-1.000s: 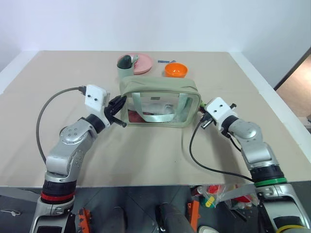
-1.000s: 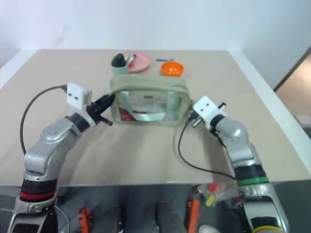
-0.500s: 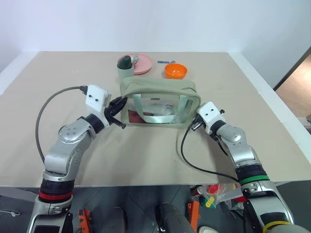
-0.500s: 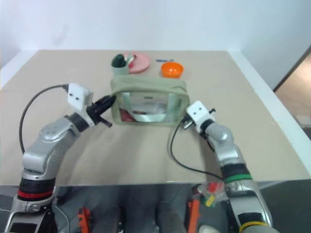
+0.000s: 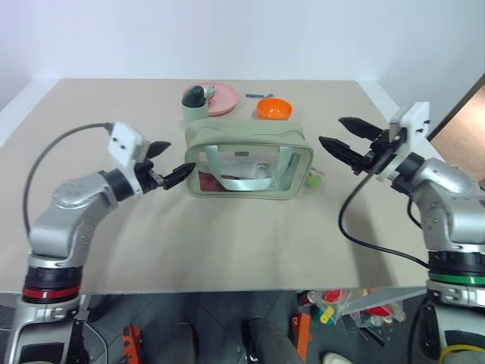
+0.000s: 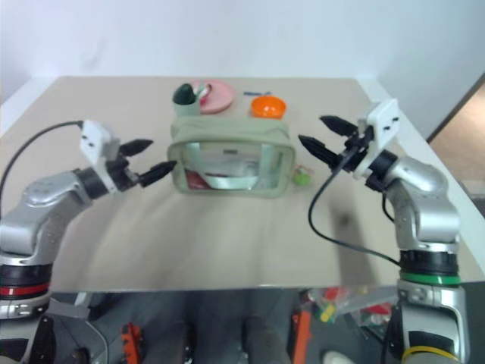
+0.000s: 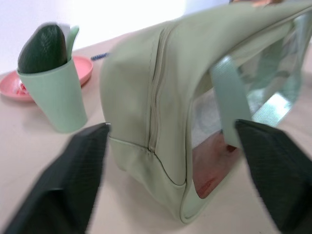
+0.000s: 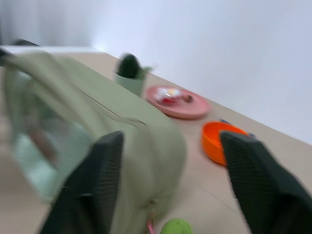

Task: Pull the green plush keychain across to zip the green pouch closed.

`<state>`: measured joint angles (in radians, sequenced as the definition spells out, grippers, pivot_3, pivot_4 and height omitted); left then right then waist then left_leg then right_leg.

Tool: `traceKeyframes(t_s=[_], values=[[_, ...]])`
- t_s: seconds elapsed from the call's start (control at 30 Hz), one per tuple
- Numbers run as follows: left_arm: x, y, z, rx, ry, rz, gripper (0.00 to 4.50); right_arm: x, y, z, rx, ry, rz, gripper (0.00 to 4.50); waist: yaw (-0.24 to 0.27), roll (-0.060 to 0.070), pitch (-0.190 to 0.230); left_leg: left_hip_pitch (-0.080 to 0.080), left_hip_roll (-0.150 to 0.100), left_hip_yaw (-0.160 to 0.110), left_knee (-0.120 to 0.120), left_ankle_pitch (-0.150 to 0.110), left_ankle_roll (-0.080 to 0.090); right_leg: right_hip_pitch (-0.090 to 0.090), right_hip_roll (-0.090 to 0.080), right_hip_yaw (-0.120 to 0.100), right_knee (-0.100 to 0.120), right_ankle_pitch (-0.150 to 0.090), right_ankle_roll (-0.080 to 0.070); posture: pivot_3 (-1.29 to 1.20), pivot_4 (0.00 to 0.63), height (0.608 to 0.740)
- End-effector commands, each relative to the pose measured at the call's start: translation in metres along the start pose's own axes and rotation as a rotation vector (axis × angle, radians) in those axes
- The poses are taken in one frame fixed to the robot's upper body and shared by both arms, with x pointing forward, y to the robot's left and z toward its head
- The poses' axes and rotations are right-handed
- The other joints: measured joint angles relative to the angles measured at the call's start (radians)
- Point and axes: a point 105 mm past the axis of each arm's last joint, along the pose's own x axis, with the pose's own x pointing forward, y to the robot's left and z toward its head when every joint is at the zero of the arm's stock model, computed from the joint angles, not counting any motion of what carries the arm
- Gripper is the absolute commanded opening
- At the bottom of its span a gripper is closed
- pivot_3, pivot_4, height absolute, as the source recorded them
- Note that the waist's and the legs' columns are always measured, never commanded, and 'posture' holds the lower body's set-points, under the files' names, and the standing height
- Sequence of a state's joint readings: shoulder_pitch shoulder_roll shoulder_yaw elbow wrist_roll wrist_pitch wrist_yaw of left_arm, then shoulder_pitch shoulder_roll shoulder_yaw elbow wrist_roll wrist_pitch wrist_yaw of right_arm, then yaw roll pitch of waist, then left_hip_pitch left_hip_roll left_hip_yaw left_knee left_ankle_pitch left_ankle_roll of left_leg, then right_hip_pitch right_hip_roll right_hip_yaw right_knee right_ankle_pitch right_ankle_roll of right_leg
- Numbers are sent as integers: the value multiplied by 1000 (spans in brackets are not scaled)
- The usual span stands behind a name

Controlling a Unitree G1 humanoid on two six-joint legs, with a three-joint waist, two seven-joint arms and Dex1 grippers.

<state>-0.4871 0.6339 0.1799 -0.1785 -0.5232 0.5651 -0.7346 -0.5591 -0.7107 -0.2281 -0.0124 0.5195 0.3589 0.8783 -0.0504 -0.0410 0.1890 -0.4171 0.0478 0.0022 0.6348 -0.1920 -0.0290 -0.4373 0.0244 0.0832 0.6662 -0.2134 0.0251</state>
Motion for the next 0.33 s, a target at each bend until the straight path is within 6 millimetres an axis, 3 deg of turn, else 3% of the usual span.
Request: traceKeyframes(t_s=[0.03,0.17,0.33], values=[[-20,-10,10,26,-9,-57,4500,-15,21,7,52,15,85,4441,1,0,0,0,0,0,0,0,0,0,0,0,0,0,0,0,150,740],[-33,-19,-23,28,73,28,4500,-24,65,-19,171,77,157,4441,2,0,0,0,0,1,0,-2,2,1,-2,0,0,-4,1,0,150,740],[-32,-35,-50,22,97,83,4500,-29,85,-49,154,121,102,4441,3,0,0,-2,-1,0,1,-2,1,-1,-2,0,0,-3,0,0,150,740]])
